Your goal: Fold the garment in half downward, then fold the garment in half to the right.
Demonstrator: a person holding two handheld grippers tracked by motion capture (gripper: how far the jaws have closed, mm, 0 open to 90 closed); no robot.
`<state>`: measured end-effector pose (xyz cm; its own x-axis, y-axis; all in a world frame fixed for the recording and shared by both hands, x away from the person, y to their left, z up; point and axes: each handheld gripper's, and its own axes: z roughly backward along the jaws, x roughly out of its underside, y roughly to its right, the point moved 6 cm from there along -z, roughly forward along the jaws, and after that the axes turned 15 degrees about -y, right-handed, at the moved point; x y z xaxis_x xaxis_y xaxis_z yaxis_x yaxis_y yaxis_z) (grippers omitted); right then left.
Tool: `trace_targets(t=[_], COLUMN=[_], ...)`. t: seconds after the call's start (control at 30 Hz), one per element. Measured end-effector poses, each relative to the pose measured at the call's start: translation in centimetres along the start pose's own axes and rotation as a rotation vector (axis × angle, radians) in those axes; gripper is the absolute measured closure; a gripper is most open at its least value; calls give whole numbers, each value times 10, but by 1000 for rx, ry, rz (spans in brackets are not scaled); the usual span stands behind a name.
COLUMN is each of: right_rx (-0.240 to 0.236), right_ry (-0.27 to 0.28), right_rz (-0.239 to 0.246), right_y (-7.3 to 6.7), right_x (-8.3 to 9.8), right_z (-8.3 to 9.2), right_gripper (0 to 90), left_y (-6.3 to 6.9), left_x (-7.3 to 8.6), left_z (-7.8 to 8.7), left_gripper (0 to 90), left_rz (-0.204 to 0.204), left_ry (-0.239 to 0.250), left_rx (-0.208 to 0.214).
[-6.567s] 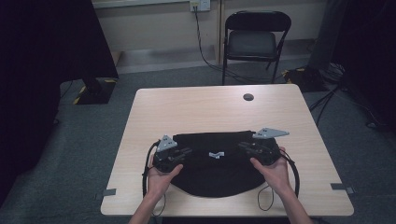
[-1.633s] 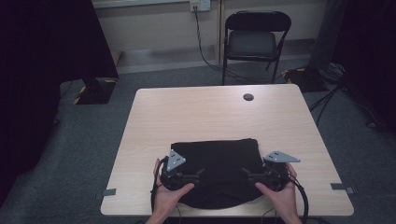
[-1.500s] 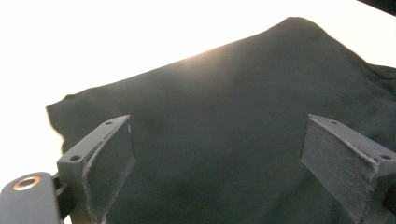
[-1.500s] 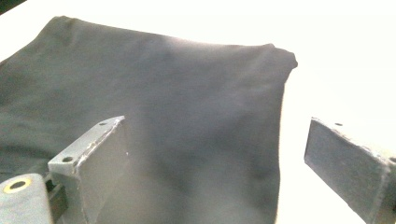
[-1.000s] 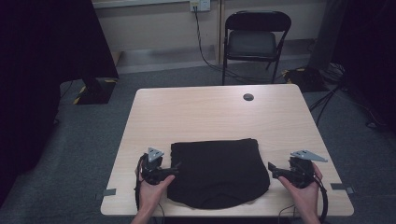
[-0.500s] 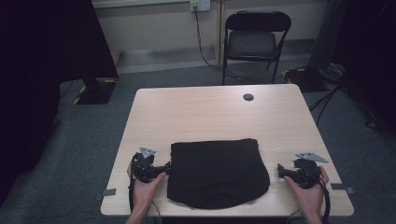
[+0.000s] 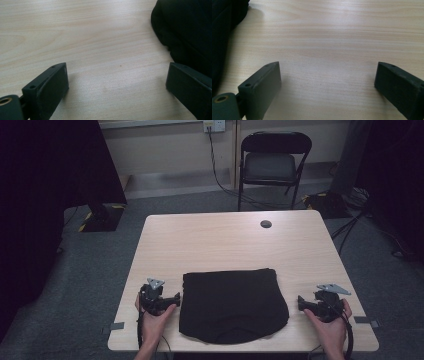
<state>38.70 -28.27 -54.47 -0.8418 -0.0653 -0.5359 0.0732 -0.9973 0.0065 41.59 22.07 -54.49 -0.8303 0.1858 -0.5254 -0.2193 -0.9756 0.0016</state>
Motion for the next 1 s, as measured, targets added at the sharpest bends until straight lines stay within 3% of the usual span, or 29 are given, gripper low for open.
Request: trace_targets(t=[0.13,0.37,0.47,0.53,0.7,0.83,0.9,1.0], right_rx=[2,3,11,9,-30,-58,-72,-97], right_ry=[-4,-5,-5,-6,-11,20,27,41], right_rz=[-4,-9,-20,-23,-7,17,32,78], right_y=[0,0,0,-1,-6,-15,-18,-34], right_x=[0,0,1,2,1,-1,-2,-4], right_z=[0,0,1,2,7,16,18,25], right_gripper=[45,43,48,59,104,119,125,125], left_y=[0,0,2,3,4,6,7,11], left_x=[1,0,-2,-2,-2,-2,-3,-3], left_z=[0,0,1,0,0,2,2,6], left_gripper=[0,2,88,89,68,55,58,61], left_rz=[25,27,17,5,-4,-11,-12,-27], left_ry=[-8,-8,14,14,11,20,25,39], left_rx=[-14,-13,-9,0,12,50,50,71])
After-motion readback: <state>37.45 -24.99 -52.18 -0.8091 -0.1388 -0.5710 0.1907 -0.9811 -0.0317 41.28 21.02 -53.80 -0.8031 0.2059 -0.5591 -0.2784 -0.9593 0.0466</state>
